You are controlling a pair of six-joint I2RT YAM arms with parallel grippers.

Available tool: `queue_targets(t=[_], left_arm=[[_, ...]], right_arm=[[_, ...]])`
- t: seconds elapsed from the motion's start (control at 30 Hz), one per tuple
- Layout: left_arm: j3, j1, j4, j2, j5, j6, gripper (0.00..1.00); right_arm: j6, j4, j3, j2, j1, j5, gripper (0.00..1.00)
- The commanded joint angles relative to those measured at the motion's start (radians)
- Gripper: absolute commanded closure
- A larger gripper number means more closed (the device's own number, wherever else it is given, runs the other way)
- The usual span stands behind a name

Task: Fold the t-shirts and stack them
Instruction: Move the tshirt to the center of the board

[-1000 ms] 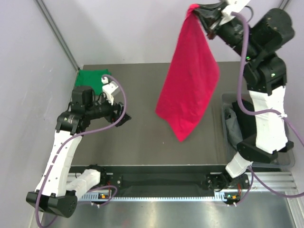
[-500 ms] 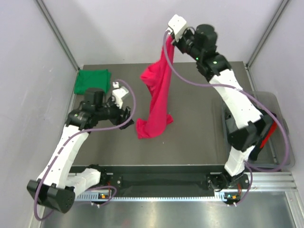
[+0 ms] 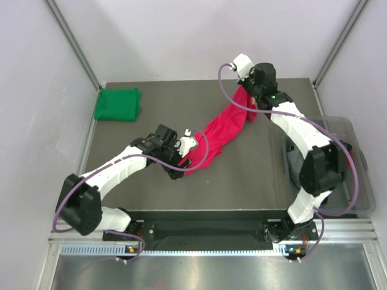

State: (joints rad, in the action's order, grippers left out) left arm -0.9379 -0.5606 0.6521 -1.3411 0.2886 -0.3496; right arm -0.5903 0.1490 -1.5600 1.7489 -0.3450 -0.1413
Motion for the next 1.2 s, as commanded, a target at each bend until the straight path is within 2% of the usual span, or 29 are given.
queue_targets(t=[0.0, 0.2, 0.33, 0.43, 0.47, 0.53, 0.6, 0.77, 0.87, 1.1, 1.17], left_arm=[[0.001, -0.002, -0.121, -0.059, -0.081, -0.025, 0.21], [-0.079, -0.004, -0.129, -0.188, -0.127, -0.038, 0.21], [-0.147, -0.002, -0.091, -0.274, -0.132, -0.037, 0.28], [-0.171, -0.002, -0.066, -0.299, -0.098, -0.022, 0.62], [-0.176, -0.004, -0.052, -0.291, -0.088, -0.02, 0.8], [-0.171, -0.002, -0.04, -0.276, -0.082, -0.02, 0.88], [-0.156, -0.002, -0.023, -0.238, -0.081, -0.025, 1.0], [-0.125, -0.002, 0.014, -0.113, -0.094, -0.026, 1.0], [-0.14, -0.002, 0.078, 0.04, -0.135, -0.072, 1.0], [-0.274, 0.056, 0.236, 0.27, -0.253, -0.241, 1.0], [-0.314, 0.06, 0.264, 0.321, -0.279, -0.281, 1.0]], right_arm=[[0.046, -0.123, 0.064, -0.181, -0.006, -0.015, 1.0], [0.129, -0.069, 0.144, -0.284, -0.009, 0.035, 1.0], [0.153, -0.058, 0.179, -0.342, -0.012, 0.04, 1.0], [0.161, -0.048, 0.202, -0.374, -0.012, 0.039, 1.0], [0.161, -0.043, 0.215, -0.4, -0.012, 0.036, 1.0], [0.156, -0.035, 0.224, -0.436, -0.012, 0.032, 1.0], [0.152, -0.025, 0.247, -0.46, -0.012, 0.032, 1.0], [0.144, 0.001, 0.294, -0.543, -0.006, 0.029, 1.0], [0.145, 0.043, 0.299, -0.591, 0.011, 0.054, 1.0], [0.126, 0.196, 0.229, -0.686, 0.046, 0.138, 1.0], [0.095, 0.28, 0.215, -0.727, 0.047, 0.208, 1.0]])
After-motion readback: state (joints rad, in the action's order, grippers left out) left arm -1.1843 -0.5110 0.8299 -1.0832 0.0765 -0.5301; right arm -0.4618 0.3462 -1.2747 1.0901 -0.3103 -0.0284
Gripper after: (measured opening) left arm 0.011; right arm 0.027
